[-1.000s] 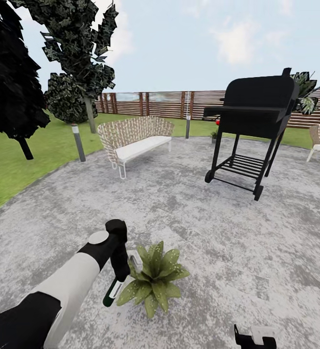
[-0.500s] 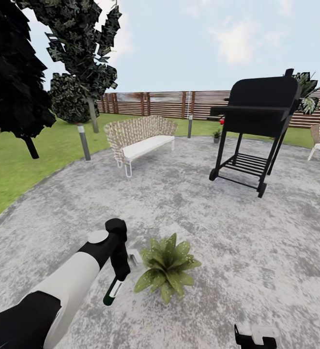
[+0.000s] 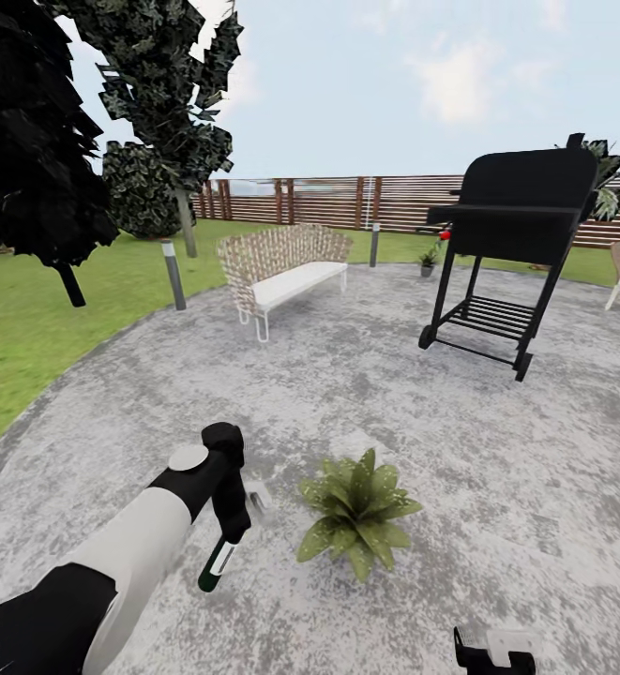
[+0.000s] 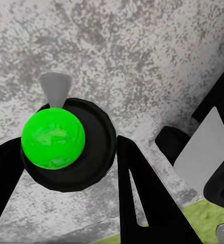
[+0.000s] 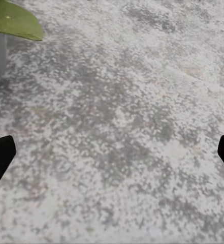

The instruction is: Pick up the pesticide atomizer in the garden and spray insectifuge to fully cover both potted plants in the garden.

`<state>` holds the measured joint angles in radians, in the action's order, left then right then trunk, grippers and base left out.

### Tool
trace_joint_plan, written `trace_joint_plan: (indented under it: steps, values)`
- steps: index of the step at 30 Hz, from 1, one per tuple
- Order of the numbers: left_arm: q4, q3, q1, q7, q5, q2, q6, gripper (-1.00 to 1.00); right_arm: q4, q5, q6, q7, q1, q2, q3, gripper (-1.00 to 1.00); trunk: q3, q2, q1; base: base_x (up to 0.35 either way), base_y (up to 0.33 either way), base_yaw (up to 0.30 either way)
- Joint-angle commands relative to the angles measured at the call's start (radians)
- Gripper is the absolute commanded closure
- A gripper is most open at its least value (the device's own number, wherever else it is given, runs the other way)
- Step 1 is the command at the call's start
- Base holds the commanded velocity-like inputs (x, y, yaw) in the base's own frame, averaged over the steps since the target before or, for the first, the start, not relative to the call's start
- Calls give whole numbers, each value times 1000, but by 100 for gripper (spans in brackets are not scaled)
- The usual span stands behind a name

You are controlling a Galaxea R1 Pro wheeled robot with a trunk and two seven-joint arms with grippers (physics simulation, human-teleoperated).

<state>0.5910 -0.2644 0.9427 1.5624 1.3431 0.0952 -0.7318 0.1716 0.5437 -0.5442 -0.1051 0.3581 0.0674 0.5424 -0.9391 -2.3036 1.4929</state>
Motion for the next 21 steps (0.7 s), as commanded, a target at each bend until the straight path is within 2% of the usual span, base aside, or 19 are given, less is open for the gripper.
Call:
trace_joint_plan:
  steps: [1, 8, 16, 17, 18, 19, 21]
  values:
    - [1, -2, 0, 8, 7, 0, -11, 100, -1, 11, -3, -7, 1, 0, 4, -100, -1, 0, 0, 0, 309, 0]
    - [1, -1, -3, 8, 7, -7, -9, 100, -1, 11, -3, -7, 1, 0, 4, -100, -1, 0, 0, -1, 309, 0]
    - [1, -1, -6, 8, 7, -14, -9, 100, -1, 12, -3, -7, 1, 0, 4, -100, -1, 0, 0, -79, 307, 0]
    - [1, 0, -10, -4, 1, -36, -7, 100, -1, 12, -3, -6, 1, 0, 4, -100, -1, 0, 0, -133, 186, 0]
    - [1, 3, -12, -46, -10, -50, -5, 100, -1, 12, -3, -5, 1, 0, 4, -100, -1, 0, 0, -108, 125, 0]
    - [0, 8, -13, -71, -18, -55, -4, 100, -1, 12, -3, -5, 1, 0, 4, -100, -1, 0, 0, -69, 80, 0]
    - [0, 33, -30, -142, -56, -59, 0, 100, -1, 13, -3, -3, 1, 0, 2, -100, -1, 0, 0, -29, 34, 0]
